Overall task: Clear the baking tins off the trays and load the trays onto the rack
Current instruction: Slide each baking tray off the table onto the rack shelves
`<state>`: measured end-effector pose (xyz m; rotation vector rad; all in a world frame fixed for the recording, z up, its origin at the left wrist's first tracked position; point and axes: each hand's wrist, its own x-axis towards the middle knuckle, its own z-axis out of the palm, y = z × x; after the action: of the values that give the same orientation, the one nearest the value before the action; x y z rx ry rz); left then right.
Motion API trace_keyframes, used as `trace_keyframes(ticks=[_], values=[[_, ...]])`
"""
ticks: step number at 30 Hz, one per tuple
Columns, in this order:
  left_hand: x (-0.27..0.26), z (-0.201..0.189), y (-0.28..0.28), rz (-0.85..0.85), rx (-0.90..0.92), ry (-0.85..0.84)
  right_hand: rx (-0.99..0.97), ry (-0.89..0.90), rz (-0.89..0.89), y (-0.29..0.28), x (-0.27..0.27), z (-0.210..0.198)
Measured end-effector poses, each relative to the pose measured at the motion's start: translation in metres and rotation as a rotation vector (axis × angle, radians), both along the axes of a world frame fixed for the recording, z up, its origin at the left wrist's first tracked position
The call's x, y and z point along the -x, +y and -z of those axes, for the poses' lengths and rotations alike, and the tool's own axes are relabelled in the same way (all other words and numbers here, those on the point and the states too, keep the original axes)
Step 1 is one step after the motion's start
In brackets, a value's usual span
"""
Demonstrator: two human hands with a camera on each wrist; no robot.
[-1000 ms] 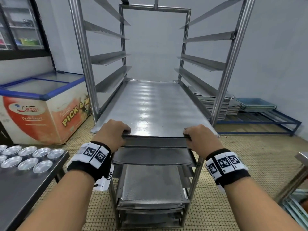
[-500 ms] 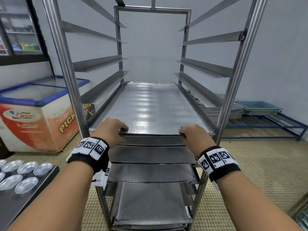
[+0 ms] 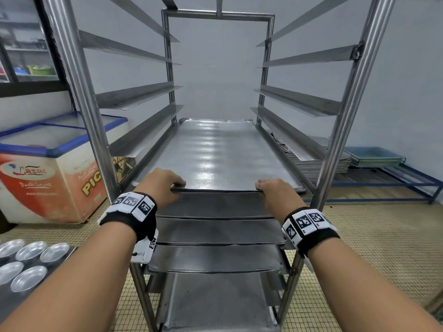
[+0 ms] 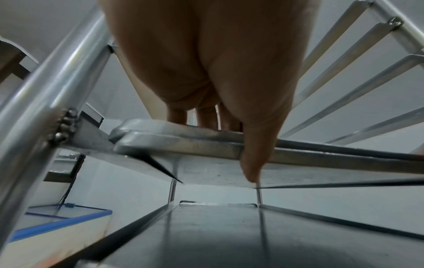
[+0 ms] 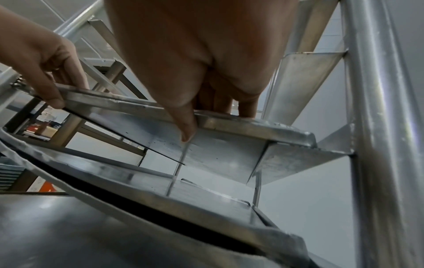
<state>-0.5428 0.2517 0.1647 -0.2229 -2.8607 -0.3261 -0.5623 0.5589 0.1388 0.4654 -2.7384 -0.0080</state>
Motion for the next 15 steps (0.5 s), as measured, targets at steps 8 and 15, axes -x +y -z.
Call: trace_keyframes(ticks=[8,15], values=[[-0.023,0.012,0.001,-0.033,0.158,0.077,-0.006,0.012,-0.009,0.000,-0.026,-0.004],[-0.064,0.016,-0.004,-0.010,0.070,0.113,0.191,-0.077,-0.003,0.025,-0.064,-0.016]])
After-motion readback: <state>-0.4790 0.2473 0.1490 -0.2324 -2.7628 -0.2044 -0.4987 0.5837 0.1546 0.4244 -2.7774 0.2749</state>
